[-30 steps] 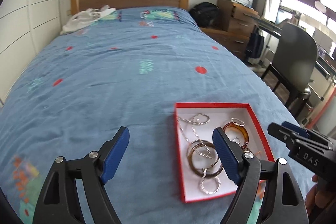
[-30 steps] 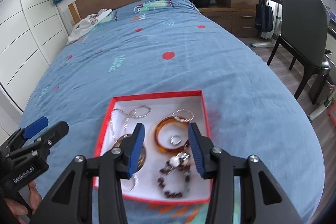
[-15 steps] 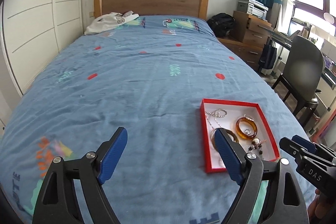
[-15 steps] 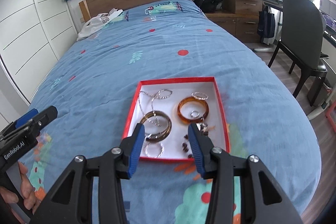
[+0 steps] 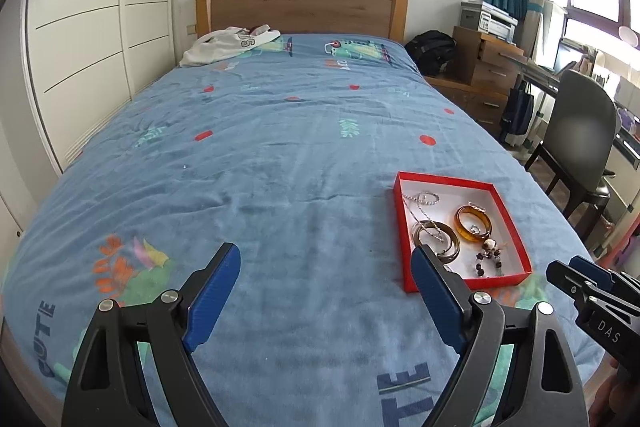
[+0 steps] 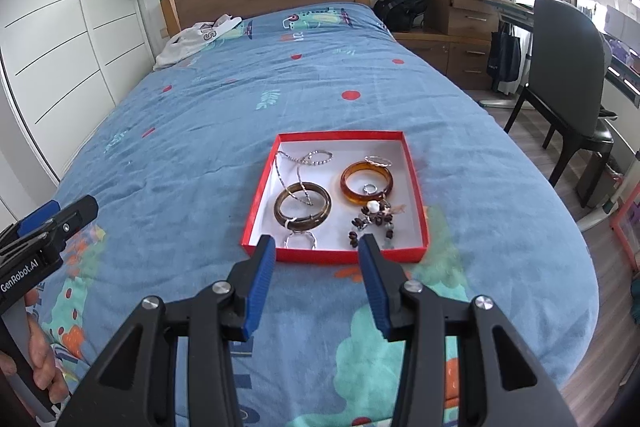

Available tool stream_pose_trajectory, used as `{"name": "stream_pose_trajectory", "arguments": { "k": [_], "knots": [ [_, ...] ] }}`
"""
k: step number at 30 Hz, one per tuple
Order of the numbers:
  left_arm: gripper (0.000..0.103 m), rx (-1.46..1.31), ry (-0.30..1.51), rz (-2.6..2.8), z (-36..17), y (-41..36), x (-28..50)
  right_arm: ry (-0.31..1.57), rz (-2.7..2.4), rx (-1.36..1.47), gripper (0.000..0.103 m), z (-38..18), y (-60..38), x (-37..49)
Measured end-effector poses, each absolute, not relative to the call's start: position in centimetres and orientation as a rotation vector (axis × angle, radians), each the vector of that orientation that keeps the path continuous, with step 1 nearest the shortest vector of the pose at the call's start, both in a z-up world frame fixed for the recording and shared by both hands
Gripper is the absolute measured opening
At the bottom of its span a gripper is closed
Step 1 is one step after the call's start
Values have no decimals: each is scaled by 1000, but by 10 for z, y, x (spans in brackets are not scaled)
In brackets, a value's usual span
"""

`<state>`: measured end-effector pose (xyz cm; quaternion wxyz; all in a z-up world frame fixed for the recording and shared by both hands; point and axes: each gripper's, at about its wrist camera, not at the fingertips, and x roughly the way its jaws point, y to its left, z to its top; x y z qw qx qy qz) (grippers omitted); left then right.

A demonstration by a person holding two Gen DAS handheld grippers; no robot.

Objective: Organize jewelry

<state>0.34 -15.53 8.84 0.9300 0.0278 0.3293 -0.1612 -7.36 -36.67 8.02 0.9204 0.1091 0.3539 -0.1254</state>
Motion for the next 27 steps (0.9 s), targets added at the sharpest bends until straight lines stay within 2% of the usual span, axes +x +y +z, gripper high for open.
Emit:
{"name": "stream_pose_trajectory", "arguments": {
  "k": [15, 27],
  "knots": [
    [89, 60, 655, -299, 92, -136, -16, 694, -259, 201, 45, 92, -360, -92],
    [95, 52, 636, -274, 91, -128, -22, 701, -233, 198, 47, 84, -345, -95]
  ]
}}
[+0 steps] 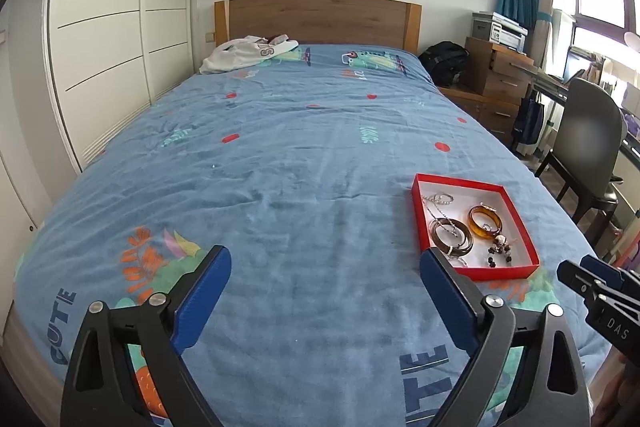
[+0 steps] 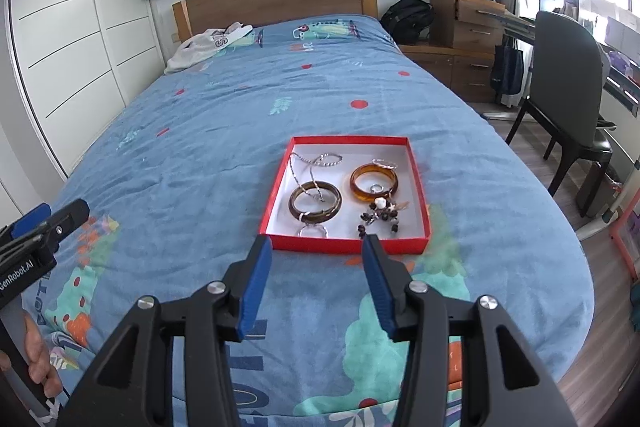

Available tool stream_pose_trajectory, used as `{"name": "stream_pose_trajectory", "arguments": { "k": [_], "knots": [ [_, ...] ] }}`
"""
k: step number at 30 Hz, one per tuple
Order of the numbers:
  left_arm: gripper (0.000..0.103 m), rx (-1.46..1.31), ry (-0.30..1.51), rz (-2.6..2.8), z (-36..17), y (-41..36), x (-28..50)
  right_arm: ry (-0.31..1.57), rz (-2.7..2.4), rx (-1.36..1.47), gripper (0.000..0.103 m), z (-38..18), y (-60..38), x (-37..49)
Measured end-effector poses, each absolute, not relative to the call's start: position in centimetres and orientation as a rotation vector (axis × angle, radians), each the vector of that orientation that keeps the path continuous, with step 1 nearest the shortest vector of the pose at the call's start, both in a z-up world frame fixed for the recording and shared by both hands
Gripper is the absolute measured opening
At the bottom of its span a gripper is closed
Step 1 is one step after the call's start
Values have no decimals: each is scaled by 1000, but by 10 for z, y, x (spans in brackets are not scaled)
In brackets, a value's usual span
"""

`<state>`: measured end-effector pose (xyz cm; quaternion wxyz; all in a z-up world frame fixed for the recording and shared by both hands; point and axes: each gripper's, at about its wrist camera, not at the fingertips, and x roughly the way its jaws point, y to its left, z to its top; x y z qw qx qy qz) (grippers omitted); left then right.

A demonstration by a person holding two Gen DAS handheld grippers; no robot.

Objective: Organize jewelry

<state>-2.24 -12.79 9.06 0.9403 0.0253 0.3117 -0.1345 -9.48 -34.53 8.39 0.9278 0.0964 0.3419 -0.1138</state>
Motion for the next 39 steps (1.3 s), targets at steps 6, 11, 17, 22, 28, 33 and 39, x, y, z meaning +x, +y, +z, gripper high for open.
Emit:
{"name": "stream_pose_trajectory", "arguments": {
  "k": [6, 11, 17, 22, 28, 33, 39],
  "knots": [
    [97, 53, 651, -279, 81, -131, -23, 711, -243, 209, 64, 71, -348, -97],
    [98, 64, 673, -292, 69, -136, -22, 724, -260, 216, 67, 59, -351, -96],
    [98, 78, 698, -311, 57, -145, -19, 740, -269, 200, 67, 45, -350, -94],
    [98, 85, 715, -324, 48, -151, -15, 747, -264, 194, 68, 39, -352, -91],
    [98, 86, 738, -332, 39, -157, -11, 749, -263, 208, 68, 35, -356, -89],
    [98, 89, 754, -334, 32, -159, -9, 758, -271, 213, 68, 29, -360, -88],
    [98, 82, 771, -342, 28, -160, -7, 775, -278, 214, 68, 22, -363, -88]
  ]
}}
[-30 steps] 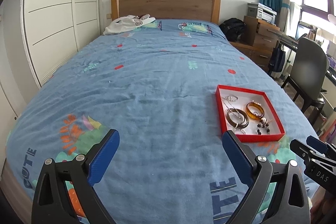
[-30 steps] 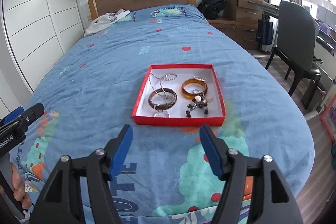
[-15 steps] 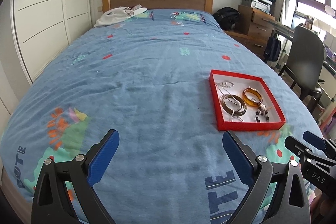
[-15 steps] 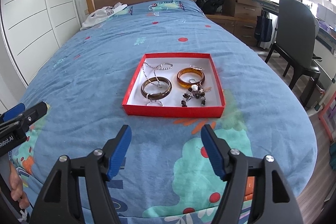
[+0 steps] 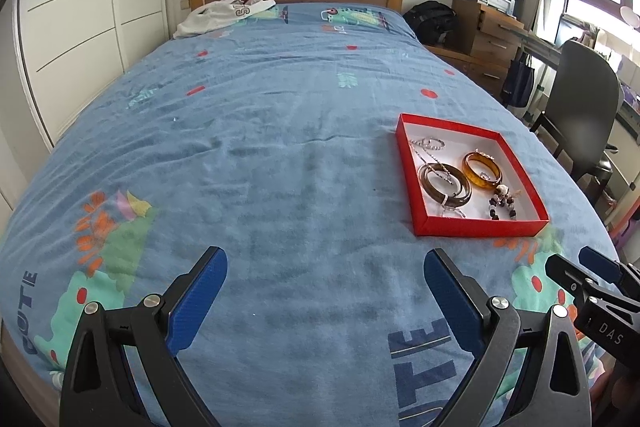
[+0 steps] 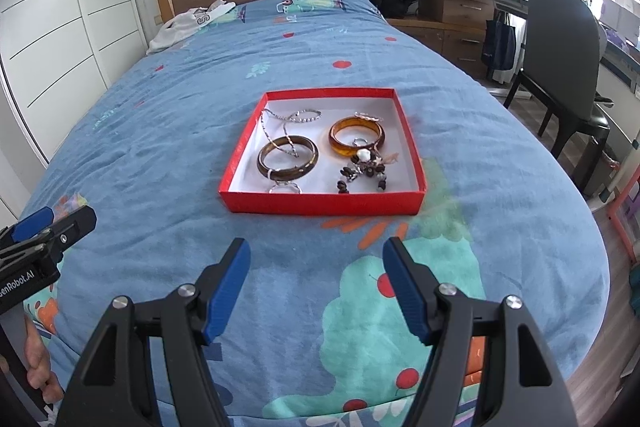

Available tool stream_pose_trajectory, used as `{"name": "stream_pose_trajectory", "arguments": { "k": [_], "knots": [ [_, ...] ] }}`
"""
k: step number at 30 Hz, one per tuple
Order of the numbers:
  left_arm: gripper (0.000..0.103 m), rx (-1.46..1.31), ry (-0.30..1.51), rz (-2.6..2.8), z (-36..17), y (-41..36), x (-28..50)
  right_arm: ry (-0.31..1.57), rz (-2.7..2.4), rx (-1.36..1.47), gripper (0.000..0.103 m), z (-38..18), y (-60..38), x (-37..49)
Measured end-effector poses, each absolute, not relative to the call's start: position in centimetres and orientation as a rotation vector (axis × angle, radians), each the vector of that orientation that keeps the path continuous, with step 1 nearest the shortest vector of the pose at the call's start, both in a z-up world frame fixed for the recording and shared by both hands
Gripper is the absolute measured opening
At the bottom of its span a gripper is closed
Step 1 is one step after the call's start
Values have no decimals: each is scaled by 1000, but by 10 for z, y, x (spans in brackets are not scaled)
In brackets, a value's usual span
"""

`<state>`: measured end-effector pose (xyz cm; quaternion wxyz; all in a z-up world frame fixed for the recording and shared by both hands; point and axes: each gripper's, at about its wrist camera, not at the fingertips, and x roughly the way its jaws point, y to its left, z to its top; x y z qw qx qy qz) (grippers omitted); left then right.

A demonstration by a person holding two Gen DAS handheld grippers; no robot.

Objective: Organize jewelry

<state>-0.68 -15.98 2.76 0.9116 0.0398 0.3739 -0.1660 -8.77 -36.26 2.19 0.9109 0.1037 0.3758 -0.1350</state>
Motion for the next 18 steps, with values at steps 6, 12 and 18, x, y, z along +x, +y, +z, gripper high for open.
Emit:
{"name": "stream_pose_trajectory", "arguments": {
  "k": [6, 12, 18],
  "knots": [
    [98, 85, 778, -344, 25, -161, -6, 782, -284, 220, 68, 19, -365, -87],
    [98, 79, 788, -344, 22, -160, -4, 782, -286, 224, 68, 17, -367, -87],
    [99, 82, 792, -351, 21, -162, -4, 787, -287, 231, 68, 15, -371, -88]
  ]
}}
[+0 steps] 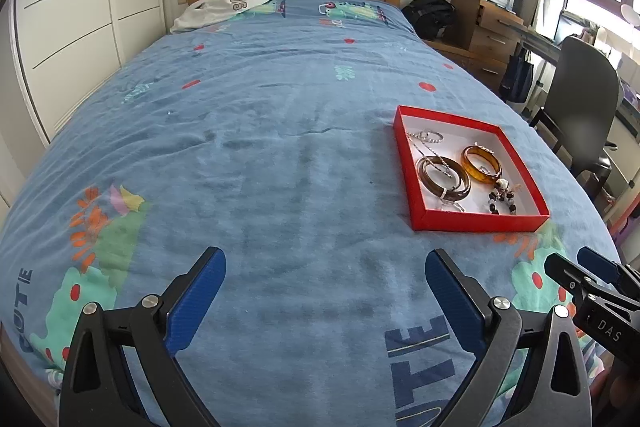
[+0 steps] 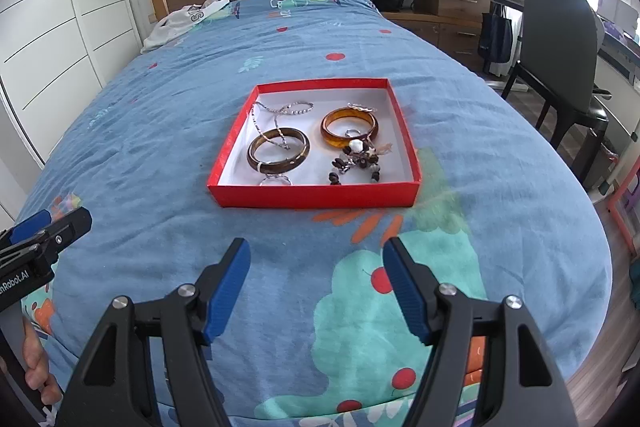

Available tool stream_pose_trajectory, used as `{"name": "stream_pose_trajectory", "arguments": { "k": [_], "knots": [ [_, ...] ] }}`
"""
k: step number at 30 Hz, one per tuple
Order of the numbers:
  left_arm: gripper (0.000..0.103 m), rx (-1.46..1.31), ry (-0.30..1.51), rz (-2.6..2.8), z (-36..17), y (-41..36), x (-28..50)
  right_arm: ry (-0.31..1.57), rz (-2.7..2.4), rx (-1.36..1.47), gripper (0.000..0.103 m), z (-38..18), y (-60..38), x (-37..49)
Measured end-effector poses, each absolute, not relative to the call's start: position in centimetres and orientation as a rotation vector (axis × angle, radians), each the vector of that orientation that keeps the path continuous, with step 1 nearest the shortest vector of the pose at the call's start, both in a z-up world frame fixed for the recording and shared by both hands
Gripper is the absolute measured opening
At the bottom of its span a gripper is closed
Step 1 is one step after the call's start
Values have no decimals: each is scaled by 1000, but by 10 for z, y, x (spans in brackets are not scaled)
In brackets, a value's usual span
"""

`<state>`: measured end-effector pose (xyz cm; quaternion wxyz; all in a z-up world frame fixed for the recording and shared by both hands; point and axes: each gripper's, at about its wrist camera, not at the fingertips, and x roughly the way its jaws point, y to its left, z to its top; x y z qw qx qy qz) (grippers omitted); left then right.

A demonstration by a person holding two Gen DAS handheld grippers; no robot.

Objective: Organize jewelry

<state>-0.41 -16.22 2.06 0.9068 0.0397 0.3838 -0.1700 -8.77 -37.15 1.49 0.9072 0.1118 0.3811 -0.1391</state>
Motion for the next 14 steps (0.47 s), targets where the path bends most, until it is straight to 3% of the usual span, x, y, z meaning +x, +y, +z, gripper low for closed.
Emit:
{"name": "stream_pose_trajectory", "arguments": {
  "k": [14],
  "knots": [
    [99, 89, 775, -355, 22, -168, -10, 782, -295, 239, 68, 13, -380, -92]
  ]
}}
